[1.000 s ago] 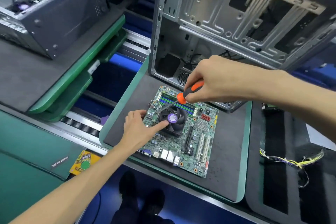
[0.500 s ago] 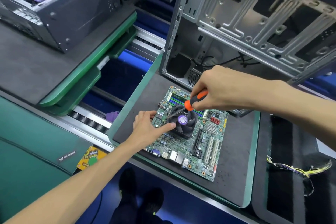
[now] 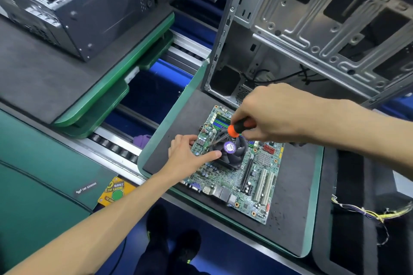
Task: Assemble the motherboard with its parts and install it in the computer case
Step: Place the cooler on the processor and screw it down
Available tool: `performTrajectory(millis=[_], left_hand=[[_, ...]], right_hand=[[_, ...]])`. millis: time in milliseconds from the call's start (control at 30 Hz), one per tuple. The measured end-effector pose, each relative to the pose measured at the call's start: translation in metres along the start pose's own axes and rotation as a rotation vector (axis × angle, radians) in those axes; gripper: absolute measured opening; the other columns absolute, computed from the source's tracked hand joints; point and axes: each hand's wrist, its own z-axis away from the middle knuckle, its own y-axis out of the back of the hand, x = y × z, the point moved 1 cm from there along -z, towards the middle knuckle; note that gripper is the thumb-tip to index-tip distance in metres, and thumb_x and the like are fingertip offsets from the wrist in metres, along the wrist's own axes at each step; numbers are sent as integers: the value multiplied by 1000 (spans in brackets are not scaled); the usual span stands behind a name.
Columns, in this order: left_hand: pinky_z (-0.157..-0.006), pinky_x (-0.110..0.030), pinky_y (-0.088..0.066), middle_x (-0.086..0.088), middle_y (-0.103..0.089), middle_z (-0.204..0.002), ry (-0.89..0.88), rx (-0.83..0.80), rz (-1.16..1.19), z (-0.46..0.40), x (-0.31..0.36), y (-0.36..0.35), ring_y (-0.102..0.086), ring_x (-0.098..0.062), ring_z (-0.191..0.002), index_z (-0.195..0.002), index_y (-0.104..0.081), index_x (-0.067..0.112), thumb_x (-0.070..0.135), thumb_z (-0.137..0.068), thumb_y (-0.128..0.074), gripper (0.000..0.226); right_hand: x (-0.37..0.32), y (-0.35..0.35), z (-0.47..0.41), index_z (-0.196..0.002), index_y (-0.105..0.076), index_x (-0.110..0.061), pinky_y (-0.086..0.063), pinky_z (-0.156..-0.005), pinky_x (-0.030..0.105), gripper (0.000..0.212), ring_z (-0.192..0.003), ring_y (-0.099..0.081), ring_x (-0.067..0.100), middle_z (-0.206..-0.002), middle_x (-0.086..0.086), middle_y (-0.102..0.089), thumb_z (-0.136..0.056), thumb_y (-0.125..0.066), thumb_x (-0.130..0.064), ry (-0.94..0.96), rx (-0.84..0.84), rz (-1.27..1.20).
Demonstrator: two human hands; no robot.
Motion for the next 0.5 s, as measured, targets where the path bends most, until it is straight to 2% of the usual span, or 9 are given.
performTrajectory(millis=[67,133,200,233,300,400,500], left_hand=[[-108,-39,-39,6,-42,-121,6,-7,2,1,1,1,-41,-14,-121,-139,-48,22,88,-51,-62,110],[-108,-40,-39,7,-41,-121,20,-12,17,1,2,2,-42,-15,-122,-138,-48,22,84,-55,-67,105],[-109,-40,-38,7,-39,-120,25,-12,32,0,1,2,-40,-14,-121,-135,-48,24,77,-61,-73,95],[-108,-39,-36,8,-38,-119,20,-18,35,-1,0,1,-37,-13,-120,-132,-48,25,75,-63,-75,90],[-107,-35,-33,8,-36,-120,10,-37,59,-2,-2,0,-32,-12,-121,-131,-52,27,75,-62,-76,87],[-110,-36,-31,9,-30,-121,19,-68,106,-4,-8,-1,-27,-13,-124,-131,-50,28,81,-54,-72,97],[-110,-37,-31,11,-25,-119,18,-84,76,-8,-11,0,-26,-14,-125,-138,-42,26,78,-58,-75,101]], right_hand=[[-11,6,-5,-96,-69,-28,-33,-53,29,15,-78,-64,28,-83,-4,-60,-89,-57,-31,154,31,203],[-22,13,-11,-81,-59,-21,-21,-49,28,10,-75,-61,29,-76,-2,-50,-89,-54,-22,265,54,351],[-35,19,-18,-64,-36,-19,-11,-47,29,30,-66,-49,29,-66,-1,-33,-86,-55,-15,376,64,481],[-40,21,-20,-62,-28,-18,-9,-47,28,37,-62,-42,29,-63,-1,-26,-83,-56,-13,430,44,528],[-50,27,-22,-61,-24,-18,-11,-45,27,41,-56,-38,29,-58,-1,-19,-80,-61,-16,498,-66,583],[-53,31,-30,-60,-20,-18,-18,-44,27,49,-48,-34,30,-53,-1,-17,-79,-65,-20,524,-156,550],[-48,30,-40,-57,-23,-18,-16,-43,26,49,-41,-23,20,-51,-1,-21,-83,-64,-25,363,-149,405]])
